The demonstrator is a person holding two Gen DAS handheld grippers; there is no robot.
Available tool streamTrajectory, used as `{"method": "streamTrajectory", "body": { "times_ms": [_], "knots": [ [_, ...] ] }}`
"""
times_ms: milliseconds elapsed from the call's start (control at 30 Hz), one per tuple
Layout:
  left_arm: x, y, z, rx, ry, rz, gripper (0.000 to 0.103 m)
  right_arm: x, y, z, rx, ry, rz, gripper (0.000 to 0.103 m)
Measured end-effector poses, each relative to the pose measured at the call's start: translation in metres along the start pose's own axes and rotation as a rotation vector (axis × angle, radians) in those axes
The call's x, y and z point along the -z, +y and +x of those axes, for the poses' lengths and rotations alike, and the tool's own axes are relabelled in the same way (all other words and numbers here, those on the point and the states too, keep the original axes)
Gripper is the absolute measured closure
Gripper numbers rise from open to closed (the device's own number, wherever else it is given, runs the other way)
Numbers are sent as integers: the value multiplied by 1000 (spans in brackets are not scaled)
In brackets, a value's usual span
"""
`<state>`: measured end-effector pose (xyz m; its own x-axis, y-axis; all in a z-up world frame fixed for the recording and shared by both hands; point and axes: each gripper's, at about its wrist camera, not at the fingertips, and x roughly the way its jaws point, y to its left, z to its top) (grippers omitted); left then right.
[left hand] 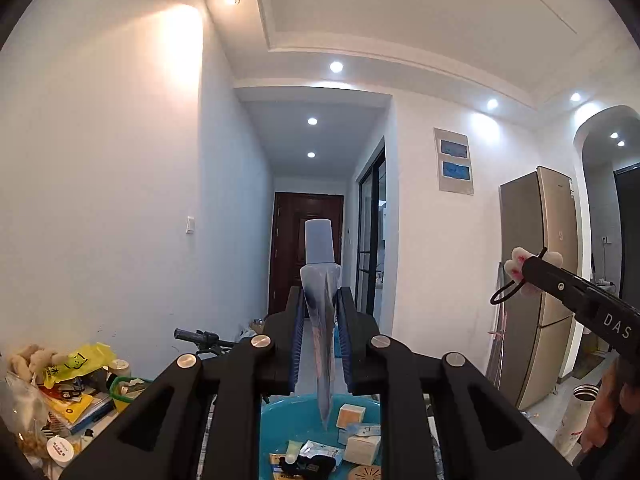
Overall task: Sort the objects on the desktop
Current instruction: 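Carry the lotion bottle with the left gripper while right carries the puff over the basin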
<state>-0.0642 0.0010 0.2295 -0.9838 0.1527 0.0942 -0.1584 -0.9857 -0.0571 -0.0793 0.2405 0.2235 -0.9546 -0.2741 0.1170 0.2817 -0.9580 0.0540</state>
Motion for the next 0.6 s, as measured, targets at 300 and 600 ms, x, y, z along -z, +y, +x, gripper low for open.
{"method": "streamTrajectory", "body": {
  "times_ms": [300,600],
  "knots": [
    [22,14,32,9,32,-5,85,23,8,34,0,20,-18,73],
    [32,17,48,3,75,0,85,41,9,58,-15,85,-19,73]
  ]
}}
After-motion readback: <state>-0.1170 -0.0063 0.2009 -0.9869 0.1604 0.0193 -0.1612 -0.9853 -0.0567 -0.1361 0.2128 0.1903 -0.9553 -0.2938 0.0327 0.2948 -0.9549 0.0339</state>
